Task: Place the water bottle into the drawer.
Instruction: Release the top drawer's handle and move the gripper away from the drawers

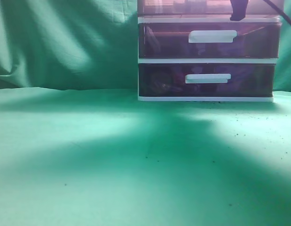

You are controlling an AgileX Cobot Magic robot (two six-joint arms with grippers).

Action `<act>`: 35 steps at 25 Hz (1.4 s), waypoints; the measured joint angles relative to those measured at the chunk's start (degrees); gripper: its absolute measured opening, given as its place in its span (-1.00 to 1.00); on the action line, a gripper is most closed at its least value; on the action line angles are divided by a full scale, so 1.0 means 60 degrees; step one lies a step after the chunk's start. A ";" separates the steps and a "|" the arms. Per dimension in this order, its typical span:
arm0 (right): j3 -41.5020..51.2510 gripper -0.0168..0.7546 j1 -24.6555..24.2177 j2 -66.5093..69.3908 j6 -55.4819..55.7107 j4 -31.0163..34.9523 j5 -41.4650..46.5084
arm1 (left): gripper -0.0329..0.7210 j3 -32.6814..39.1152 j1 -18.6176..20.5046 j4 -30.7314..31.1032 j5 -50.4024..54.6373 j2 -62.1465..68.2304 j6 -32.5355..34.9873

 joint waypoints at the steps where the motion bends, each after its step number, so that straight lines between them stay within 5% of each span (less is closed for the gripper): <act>1: -0.0151 -0.72 -0.0047 0.0112 0.0022 -0.0049 0.0080 | -0.91 0.0000 0.0000 0.0000 0.0000 0.0002 0.0000; 14: -0.0709 -0.72 -0.0197 0.0456 0.1556 -0.0503 0.0143 | -0.91 0.0022 0.0000 0.0000 -0.0009 -0.0019 -0.0022; 22: -0.0800 0.18 -0.0197 0.0404 0.2178 -0.0384 0.0082 | -0.91 0.0022 0.0017 0.0000 0.0288 -0.0019 -0.0022; 35: -0.0864 0.25 -0.0051 0.0258 0.3502 -0.0328 0.0940 | -0.91 0.0022 0.0664 0.0000 0.0443 -0.0019 -0.0022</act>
